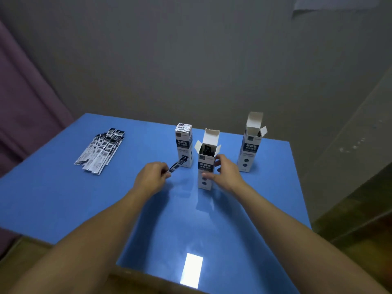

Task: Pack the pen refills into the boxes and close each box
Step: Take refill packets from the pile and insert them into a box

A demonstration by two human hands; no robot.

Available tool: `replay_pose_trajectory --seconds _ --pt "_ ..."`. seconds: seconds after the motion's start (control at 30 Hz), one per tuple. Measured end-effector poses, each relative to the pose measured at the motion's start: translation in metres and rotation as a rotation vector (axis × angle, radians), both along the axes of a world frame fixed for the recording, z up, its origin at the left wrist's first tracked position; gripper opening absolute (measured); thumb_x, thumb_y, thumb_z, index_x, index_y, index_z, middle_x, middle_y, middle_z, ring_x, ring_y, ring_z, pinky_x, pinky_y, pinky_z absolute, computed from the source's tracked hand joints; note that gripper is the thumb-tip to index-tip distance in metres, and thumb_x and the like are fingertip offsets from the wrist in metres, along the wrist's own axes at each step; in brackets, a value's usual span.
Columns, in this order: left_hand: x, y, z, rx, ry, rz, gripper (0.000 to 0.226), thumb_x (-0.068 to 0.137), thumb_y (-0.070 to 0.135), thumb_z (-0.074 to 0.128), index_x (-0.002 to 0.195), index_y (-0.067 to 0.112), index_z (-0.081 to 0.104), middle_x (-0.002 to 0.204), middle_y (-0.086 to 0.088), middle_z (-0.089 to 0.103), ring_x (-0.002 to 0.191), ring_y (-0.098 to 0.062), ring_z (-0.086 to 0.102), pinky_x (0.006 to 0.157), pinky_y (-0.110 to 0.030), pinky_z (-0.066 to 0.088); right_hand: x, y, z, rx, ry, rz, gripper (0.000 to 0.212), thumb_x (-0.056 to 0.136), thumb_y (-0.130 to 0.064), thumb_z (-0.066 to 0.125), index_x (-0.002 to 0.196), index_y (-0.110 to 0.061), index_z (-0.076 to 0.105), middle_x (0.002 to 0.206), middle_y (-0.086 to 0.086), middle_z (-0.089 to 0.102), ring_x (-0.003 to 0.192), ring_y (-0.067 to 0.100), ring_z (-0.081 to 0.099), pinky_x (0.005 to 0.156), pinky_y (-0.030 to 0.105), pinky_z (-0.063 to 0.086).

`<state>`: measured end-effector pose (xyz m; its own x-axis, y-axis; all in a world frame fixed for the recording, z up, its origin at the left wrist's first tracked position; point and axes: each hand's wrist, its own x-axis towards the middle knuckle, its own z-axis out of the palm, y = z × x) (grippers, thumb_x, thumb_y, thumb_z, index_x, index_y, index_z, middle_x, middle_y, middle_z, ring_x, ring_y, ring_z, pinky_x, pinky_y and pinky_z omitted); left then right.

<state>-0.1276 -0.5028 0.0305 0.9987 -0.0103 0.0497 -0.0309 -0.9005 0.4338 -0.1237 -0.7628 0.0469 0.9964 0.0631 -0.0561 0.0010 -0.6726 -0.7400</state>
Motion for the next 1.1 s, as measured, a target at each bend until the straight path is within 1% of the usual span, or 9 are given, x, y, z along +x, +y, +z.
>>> replay_pose_trajectory --seconds 0.2,0.33,0.43,0.53,0.6,0.77,0.87,1.0,1.1 --pt "-0.010 -0.007 0.017 -0.144 -0.009 0.090 0.002 0.092 0.020 0.068 0.090 0.021 0.068 0.074 0.002 0.062 0.074 -0.023 0.060 0.062 -0.030 0.045 0.002 0.000 0.008 0.095 0.003 0.065 0.052 0.075 -0.030 0.087 0.117 -0.018 0.058 0.109 -0.006 0.063 0.097 0.017 0.059 0.075 0.026 0.042" --pt "-0.015 -0.009 0.038 -0.271 -0.064 0.145 0.008 0.091 0.018 0.070 0.088 0.022 0.064 0.080 -0.002 0.066 0.077 -0.022 0.061 0.063 -0.024 0.044 0.002 -0.003 0.015 0.203 -0.080 0.041 0.049 0.069 -0.018 0.089 0.111 -0.024 0.064 0.101 -0.009 0.067 0.094 0.015 0.062 0.071 0.022 0.046" --pt "-0.013 -0.005 0.058 -0.330 -0.106 0.158 0.009 0.089 0.020 0.072 0.085 0.014 0.067 0.081 -0.003 0.071 0.081 -0.021 0.065 0.072 -0.026 0.050 0.000 -0.006 0.020 0.282 -0.157 -0.001 0.045 0.069 -0.010 0.087 0.105 -0.027 0.066 0.100 -0.009 0.070 0.094 0.015 0.064 0.073 0.022 0.051" --pt "-0.011 0.003 0.082 -0.487 -0.108 0.100 0.002 0.088 0.020 0.074 0.088 0.020 0.072 0.084 0.006 0.075 0.084 -0.015 0.070 0.083 -0.038 0.058 0.000 -0.010 0.025 0.272 -0.172 -0.023 0.044 0.072 -0.006 0.085 0.107 -0.024 0.066 0.103 -0.004 0.069 0.092 0.016 0.063 0.064 0.006 0.044" --pt "-0.013 0.004 0.102 -0.591 -0.126 0.054 0.006 0.088 0.017 0.074 0.092 0.022 0.074 0.085 0.005 0.076 0.083 -0.019 0.071 0.083 -0.041 0.059 0.000 -0.011 0.026 0.233 -0.170 -0.032 0.046 0.073 -0.005 0.084 0.111 -0.022 0.066 0.105 -0.003 0.068 0.093 0.016 0.061 0.061 0.004 0.041" --pt "-0.022 -0.009 0.153 -0.832 -0.213 -0.042 0.015 0.087 0.002 0.073 0.091 0.016 0.073 0.089 -0.006 0.077 0.082 -0.024 0.073 0.079 -0.032 0.059 -0.002 -0.011 0.024 0.162 -0.159 -0.047 0.051 0.072 -0.009 0.085 0.118 -0.021 0.064 0.109 -0.003 0.066 0.091 0.013 0.057 0.058 0.004 0.036" --pt "-0.030 -0.025 0.173 -0.918 -0.251 -0.133 0.019 0.087 -0.004 0.070 0.090 0.014 0.073 0.086 -0.003 0.077 0.081 -0.023 0.074 0.076 -0.030 0.060 -0.003 -0.009 0.023 0.121 -0.168 -0.045 0.053 0.073 -0.013 0.085 0.120 -0.021 0.063 0.110 -0.003 0.066 0.092 0.013 0.057 0.060 0.005 0.034" --pt "-0.035 -0.048 0.183 -0.944 -0.266 -0.258 0.018 0.086 -0.006 0.070 0.092 0.011 0.074 0.089 -0.003 0.077 0.087 -0.027 0.074 0.079 -0.038 0.061 -0.003 -0.006 0.023 0.089 -0.197 -0.014 0.053 0.074 -0.014 0.085 0.121 -0.021 0.063 0.113 -0.002 0.066 0.096 0.016 0.059 0.069 0.022 0.041" --pt "-0.035 -0.060 0.184 -0.896 -0.244 -0.287 0.013 0.086 -0.002 0.072 0.095 0.007 0.074 0.093 -0.008 0.077 0.084 -0.028 0.074 0.081 -0.037 0.061 -0.002 -0.005 0.023 0.073 -0.226 0.000 0.051 0.074 -0.016 0.086 0.119 -0.021 0.063 0.112 0.000 0.065 0.100 0.020 0.061 0.082 0.033 0.051"
